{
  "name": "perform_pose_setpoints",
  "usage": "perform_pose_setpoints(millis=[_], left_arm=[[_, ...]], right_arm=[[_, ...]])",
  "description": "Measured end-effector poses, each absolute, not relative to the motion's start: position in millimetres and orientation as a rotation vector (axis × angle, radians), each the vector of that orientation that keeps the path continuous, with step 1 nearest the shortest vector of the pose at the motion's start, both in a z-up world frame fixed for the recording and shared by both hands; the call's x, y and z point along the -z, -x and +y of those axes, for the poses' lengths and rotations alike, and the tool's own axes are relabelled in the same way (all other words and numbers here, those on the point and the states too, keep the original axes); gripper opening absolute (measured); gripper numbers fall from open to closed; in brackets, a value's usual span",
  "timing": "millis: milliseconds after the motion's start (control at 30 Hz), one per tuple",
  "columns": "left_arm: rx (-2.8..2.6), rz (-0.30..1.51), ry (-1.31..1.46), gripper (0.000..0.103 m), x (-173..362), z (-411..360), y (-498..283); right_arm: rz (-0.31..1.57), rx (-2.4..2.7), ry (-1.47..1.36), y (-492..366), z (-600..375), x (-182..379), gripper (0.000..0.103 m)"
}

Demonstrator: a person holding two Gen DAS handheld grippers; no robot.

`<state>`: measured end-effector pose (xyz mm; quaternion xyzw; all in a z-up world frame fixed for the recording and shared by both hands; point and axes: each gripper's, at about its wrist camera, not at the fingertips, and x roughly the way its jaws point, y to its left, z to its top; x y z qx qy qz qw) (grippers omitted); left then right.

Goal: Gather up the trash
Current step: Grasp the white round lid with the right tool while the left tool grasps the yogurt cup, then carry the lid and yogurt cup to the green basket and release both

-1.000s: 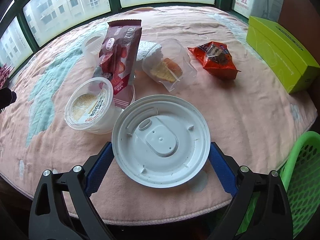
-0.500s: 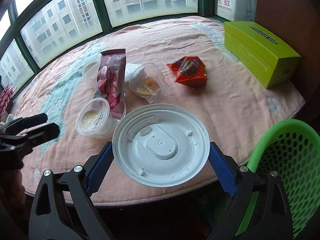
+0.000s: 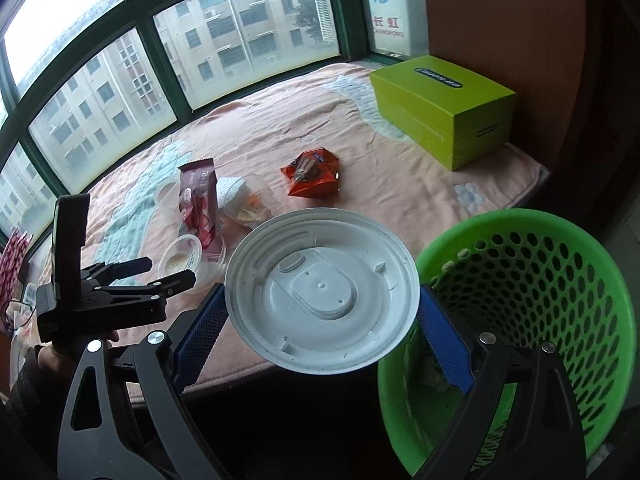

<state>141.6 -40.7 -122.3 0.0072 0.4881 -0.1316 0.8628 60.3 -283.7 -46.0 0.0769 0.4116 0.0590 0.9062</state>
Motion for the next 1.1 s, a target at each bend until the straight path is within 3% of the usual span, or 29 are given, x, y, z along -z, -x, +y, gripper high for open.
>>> perform_pose_setpoints(millis=[100, 333, 733, 1100], left_arm=[[0.263, 1.024, -0.028, 0.090, 126, -43, -145], [0.274, 1.027, -0.026, 0.066, 127, -46, -147], [0.330, 0.930, -0.024, 0.066, 80, -56, -121], [0.490, 0.837, -0.047, 0.066, 27, -116, -106]], right_arm=[[0.846, -0.094, -0.167, -53, -293, 45, 0.091], [0.845, -0.033, -0.205, -35, -317, 48, 0.091], [0.841, 0.042, -0.246, -12, -346, 52, 0.091], [0.855, 0.110, -0.277, 8, -374, 60, 0.093]])
